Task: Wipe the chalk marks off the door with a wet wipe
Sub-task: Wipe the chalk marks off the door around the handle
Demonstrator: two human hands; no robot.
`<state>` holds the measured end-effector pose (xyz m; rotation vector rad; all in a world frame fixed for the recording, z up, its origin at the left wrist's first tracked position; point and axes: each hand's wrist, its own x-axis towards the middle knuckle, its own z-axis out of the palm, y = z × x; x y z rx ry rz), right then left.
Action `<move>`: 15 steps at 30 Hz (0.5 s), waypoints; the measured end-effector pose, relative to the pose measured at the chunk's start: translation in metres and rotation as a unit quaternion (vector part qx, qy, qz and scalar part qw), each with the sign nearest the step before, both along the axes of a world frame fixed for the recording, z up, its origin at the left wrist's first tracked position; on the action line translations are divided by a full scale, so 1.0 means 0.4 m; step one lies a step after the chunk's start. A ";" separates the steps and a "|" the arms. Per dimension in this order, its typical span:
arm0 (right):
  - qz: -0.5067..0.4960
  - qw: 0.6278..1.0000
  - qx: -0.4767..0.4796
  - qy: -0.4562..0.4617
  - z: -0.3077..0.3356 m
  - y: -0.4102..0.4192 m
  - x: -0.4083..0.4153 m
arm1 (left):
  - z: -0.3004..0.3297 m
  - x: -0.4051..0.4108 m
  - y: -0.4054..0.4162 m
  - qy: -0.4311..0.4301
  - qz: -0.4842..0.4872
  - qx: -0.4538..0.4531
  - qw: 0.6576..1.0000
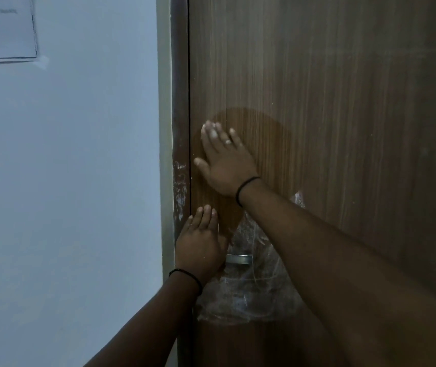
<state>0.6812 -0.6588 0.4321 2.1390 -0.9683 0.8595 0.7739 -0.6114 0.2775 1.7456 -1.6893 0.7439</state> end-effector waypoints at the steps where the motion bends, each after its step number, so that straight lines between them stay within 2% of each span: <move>1: -0.005 1.000 -0.008 0.022 -0.023 -0.003 -0.007 | -0.001 0.002 0.001 -0.003 -0.001 0.001 1.000; 3: -0.011 1.000 -0.017 -0.003 -0.036 -0.015 -0.046 | -0.003 0.001 0.002 -0.005 -0.003 0.002 1.000; 7: -0.064 0.985 0.008 -0.161 -0.048 -0.040 -0.164 | -0.007 -0.005 0.002 0.006 -0.005 0.002 1.000; 9: -0.074 0.977 0.028 -0.195 -0.121 -0.033 -0.213 | -0.009 -0.010 0.002 0.019 -0.008 0.004 1.000; 13: -0.084 0.985 0.067 -0.133 -0.314 -0.009 -0.271 | -0.009 -0.018 0.004 0.028 -0.005 0.015 0.999; 15: -0.095 0.987 0.072 -0.110 -0.342 -0.017 -0.285 | -0.006 -0.021 0.007 0.025 -0.003 0.024 0.999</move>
